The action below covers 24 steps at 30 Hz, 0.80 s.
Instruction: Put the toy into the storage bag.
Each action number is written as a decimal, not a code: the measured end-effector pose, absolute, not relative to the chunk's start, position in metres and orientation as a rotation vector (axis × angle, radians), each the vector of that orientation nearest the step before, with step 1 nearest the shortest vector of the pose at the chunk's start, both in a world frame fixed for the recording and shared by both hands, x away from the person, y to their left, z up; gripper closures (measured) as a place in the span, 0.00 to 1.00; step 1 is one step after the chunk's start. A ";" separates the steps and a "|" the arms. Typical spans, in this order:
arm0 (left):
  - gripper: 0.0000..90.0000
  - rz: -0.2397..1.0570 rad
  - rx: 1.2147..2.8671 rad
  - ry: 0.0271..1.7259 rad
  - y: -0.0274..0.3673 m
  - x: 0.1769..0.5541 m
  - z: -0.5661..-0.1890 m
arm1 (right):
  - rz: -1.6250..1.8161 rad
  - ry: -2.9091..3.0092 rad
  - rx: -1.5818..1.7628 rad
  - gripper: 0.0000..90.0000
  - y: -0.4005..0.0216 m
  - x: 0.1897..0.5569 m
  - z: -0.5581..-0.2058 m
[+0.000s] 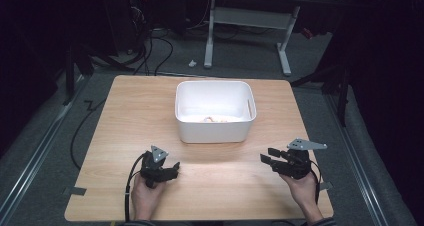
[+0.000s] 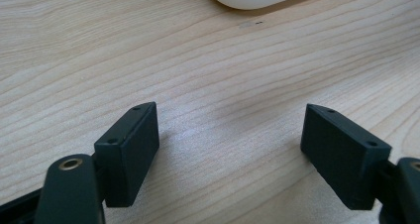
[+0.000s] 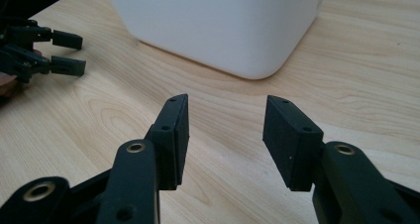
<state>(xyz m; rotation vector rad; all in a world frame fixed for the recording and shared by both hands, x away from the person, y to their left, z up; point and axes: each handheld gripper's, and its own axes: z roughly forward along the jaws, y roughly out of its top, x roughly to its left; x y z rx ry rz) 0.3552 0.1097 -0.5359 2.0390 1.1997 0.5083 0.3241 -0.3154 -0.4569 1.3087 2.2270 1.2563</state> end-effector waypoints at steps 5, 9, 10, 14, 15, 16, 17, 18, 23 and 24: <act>0.26 0.508 2.039 1.200 0.110 0.355 -0.536 | 1.245 2.241 1.326 0.59 -0.312 0.326 -0.466; 0.26 0.508 2.040 1.199 0.110 0.355 -0.536 | 1.228 2.251 1.334 0.59 -0.310 0.328 -0.473; 0.26 0.508 2.039 1.200 0.110 0.355 -0.536 | 1.218 2.253 1.333 0.59 -0.310 0.328 -0.476; 0.26 0.508 2.040 1.200 0.110 0.355 -0.536 | 1.196 2.261 1.352 0.59 -0.309 0.330 -0.484; 0.26 0.508 2.040 1.200 0.110 0.355 -0.536 | 1.189 2.262 1.352 0.59 -0.309 0.331 -0.486; 0.26 0.508 2.040 1.200 0.110 0.355 -0.536 | 1.186 2.263 1.361 0.59 -0.308 0.331 -0.488; 0.26 0.508 2.040 1.200 0.110 0.355 -0.536 | 1.183 2.264 1.365 0.59 -0.308 0.331 -0.489; 0.26 0.508 2.039 1.200 0.110 0.355 -0.536 | 1.174 2.265 1.363 0.59 -0.308 0.331 -0.490; 0.26 0.508 2.039 1.200 0.110 0.355 -0.536 | 1.149 2.268 1.349 0.59 -0.304 0.332 -0.498; 0.26 0.508 2.040 1.200 0.110 0.355 -0.536 | 1.141 2.270 1.360 0.59 -0.302 0.332 -0.499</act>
